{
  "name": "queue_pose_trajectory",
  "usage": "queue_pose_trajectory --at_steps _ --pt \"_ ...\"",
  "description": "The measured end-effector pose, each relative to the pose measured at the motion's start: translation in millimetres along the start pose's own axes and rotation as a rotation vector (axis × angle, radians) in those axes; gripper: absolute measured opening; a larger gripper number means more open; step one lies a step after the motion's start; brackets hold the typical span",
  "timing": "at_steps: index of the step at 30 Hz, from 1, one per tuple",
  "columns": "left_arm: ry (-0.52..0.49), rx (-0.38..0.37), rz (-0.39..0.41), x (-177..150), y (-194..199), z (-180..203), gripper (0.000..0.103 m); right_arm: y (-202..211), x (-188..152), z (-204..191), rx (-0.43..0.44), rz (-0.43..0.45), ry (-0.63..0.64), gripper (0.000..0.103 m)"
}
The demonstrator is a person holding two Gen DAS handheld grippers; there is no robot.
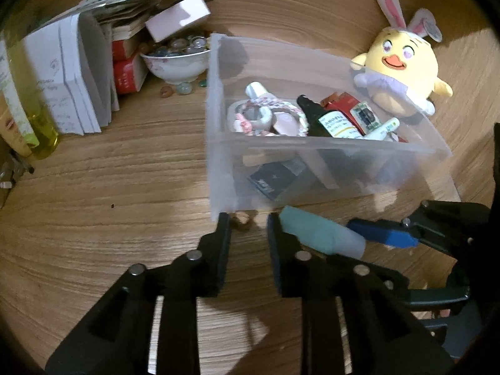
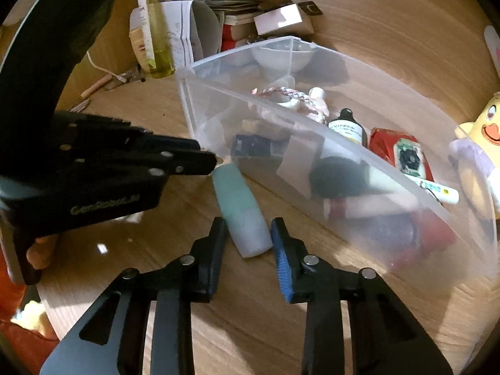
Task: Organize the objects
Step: 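Grasp the mint green tube with the right tool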
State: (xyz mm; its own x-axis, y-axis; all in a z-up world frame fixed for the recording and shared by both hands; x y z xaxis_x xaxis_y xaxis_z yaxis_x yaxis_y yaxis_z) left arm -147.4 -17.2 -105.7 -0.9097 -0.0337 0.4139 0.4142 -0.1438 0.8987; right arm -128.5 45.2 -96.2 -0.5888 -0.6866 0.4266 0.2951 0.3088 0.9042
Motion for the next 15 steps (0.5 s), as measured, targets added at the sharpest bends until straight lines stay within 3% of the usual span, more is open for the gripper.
queue_pose_trajectory --at_steps 6,8,11,15 --pt "-0.014 0.041 0.01 4 -4 2 0.024 9 -19 3 0.009 -0.012 0.014 0.022" --pt "-0.014 0.044 0.01 4 -4 -1 0.014 11 -25 6 0.018 -0.019 0.01 0.022" --pt "-0.011 0.04 0.009 4 -3 -3 0.011 12 -27 7 0.033 -0.031 0.008 0.023" --pt "-0.023 0.034 0.005 -4 0 0 0.01 11 -23 8 0.031 -0.033 0.005 0.035"
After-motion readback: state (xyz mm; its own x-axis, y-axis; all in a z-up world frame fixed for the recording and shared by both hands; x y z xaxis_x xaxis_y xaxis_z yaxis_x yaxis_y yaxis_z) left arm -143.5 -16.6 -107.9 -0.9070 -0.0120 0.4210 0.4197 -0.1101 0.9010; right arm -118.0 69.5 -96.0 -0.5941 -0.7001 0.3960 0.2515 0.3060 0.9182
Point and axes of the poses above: each gripper's, at about its wrist camera, not at the fingertips, and y roughly against the way its jaws point, z to its right, x to its top, the point moved 7 cm from there along -y, roughly the way its jaws point, and after that the axes turned 12 degrees about -z, right-handed, at the moved point
